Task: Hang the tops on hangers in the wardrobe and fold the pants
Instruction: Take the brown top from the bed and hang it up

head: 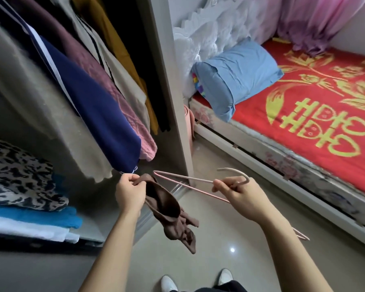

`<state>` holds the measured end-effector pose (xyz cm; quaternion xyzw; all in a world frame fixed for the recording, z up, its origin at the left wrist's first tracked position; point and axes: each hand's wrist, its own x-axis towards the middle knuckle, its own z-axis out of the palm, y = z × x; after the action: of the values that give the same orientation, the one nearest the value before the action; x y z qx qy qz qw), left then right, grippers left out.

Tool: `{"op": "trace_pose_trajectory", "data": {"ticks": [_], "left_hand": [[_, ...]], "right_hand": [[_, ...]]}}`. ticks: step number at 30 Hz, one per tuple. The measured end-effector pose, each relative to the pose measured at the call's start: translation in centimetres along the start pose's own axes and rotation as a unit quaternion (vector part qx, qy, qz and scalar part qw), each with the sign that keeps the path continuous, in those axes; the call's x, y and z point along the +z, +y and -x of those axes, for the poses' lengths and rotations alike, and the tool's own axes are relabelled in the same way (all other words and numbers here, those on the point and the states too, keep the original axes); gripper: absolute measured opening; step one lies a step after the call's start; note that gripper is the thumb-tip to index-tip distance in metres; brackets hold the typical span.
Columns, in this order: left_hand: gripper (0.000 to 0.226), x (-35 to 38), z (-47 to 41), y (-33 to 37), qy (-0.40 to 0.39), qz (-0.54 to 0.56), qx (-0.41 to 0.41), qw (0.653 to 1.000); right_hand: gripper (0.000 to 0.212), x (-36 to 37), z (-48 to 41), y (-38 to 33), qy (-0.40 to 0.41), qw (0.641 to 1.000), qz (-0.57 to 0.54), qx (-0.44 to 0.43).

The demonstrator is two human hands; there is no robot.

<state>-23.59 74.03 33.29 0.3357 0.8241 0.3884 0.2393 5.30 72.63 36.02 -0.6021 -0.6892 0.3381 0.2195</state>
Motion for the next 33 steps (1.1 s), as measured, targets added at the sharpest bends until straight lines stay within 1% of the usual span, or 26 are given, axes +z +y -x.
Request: {"op": "trace_pose_trajectory", "data": {"ticks": [3,5,7,9,11,18,20,22,24,26,28,30,31,33], "left_hand": [[0.008,-0.6,-0.5,-0.4,-0.003,-0.014,0.015,1.0],[0.005,-1.0,-1.2,-0.6,0.005,-0.043,0.019,0.999],[0.013,-1.6,-2.0,-0.5,0.019,-0.06,0.016,0.998],[0.019,-2.1,-2.6,-0.5,0.037,-0.053,0.005,0.998],[0.02,-2.4,-2.8,-0.4,0.049,-0.041,0.003,0.998],[0.006,-4.4,-3.5,-0.3,0.065,-0.002,0.036,0.997],[0.002,-5.0,-3.5,-0.1,0.044,0.015,0.041,0.998],[0.002,-5.1,-3.2,0.1,-0.014,0.055,0.034,0.998],[0.004,-4.9,-2.5,0.8,-0.088,0.106,0.015,0.99],[0.004,-4.7,-1.8,1.5,-0.133,0.152,0.002,0.98],[0.004,-4.9,-1.6,2.1,-0.149,0.191,-0.012,0.97],[0.004,-5.5,-1.8,2.3,-0.158,0.214,-0.026,0.964],[0.005,-5.8,-1.8,2.2,-0.161,0.215,-0.024,0.963],[0.004,-6.3,-1.6,2.2,-0.166,0.189,0.008,0.968]], "right_hand": [[0.031,0.0,1.4,-1.1,-0.003,0.999,0.048,0.013],[0.03,-0.2,2.0,-2.3,0.001,0.999,0.053,0.014],[0.029,-0.5,2.3,-3.7,0.009,0.999,0.042,0.007],[0.029,-0.7,2.4,-5.1,0.007,0.999,0.03,-0.01],[0.03,-0.6,2.6,-6.6,-0.009,1.0,0.02,-0.022],[0.034,-0.8,2.7,-9.9,-0.029,0.999,0.031,-0.028],[0.035,0.0,1.8,-10.9,-0.048,0.998,0.028,-0.033],[0.036,2.2,0.4,-11.8,-0.078,0.996,0.02,-0.026],[0.036,4.9,-1.2,-12.4,-0.105,0.994,-0.003,0.007],[0.037,7.5,-2.4,-12.3,-0.12,0.991,-0.03,0.053],[0.04,9.2,-2.9,-11.7,-0.101,0.988,-0.06,0.095],[0.041,9.6,-2.9,-11.1,-0.069,0.985,-0.107,0.116],[0.041,9.4,-2.8,-10.9,-0.055,0.982,-0.142,0.113],[0.039,9.0,-2.7,-10.8,-0.013,0.974,-0.21,0.081]]}}
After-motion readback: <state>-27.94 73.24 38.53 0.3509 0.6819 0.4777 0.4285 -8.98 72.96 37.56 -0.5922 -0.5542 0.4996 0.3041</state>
